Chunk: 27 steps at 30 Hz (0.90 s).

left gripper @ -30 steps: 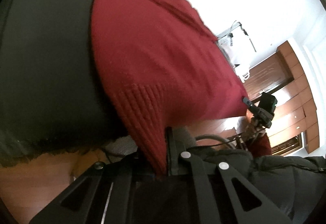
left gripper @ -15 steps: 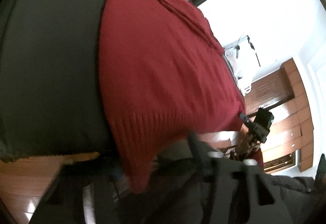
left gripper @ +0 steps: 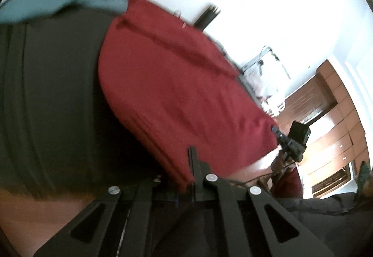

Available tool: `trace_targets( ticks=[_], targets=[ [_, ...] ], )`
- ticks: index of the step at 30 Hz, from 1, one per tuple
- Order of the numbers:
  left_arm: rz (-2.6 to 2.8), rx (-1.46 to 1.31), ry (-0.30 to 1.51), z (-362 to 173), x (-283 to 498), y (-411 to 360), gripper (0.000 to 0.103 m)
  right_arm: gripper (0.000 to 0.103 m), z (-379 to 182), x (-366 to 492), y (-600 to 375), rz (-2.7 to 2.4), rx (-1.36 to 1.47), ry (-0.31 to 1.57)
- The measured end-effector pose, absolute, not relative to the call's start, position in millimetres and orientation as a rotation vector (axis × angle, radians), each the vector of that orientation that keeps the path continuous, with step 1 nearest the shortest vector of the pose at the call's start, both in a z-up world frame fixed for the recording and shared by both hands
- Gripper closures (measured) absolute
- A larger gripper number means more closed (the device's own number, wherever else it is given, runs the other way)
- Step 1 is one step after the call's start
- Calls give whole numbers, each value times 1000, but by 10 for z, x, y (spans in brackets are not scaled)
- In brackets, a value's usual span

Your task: Fold clothes

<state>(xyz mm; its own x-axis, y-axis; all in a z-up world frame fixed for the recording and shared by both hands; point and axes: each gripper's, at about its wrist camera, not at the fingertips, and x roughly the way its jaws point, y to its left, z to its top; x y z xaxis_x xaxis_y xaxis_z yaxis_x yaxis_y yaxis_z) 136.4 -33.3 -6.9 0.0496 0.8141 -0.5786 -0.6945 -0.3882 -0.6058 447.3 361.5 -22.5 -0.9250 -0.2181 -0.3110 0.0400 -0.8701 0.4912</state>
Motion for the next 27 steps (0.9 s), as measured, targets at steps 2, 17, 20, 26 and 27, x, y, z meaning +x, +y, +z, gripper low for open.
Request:
trace_targets(
  ticks=[2, 17, 20, 26, 27],
  targets=[
    [1637, -1061, -154, 81, 1302, -316, 96, 85, -113, 4476, 3657, -2890, 501, -727],
    [1708, -893, -217, 656, 564, -69, 96, 85, 599, 3997, 3963, -3126, 394, -591],
    [1712, -876, -225, 754, 380, 59, 96, 85, 729, 3864, 4069, -3174, 388, -585],
    [1718, -878, -254, 919, -12, 302, 96, 85, 865, 3528, 4335, -3239, 411, -629],
    [1725, -880, -257, 951, -101, 365, 96, 85, 894, 3451, 4392, -3253, 415, -639]
  ],
)
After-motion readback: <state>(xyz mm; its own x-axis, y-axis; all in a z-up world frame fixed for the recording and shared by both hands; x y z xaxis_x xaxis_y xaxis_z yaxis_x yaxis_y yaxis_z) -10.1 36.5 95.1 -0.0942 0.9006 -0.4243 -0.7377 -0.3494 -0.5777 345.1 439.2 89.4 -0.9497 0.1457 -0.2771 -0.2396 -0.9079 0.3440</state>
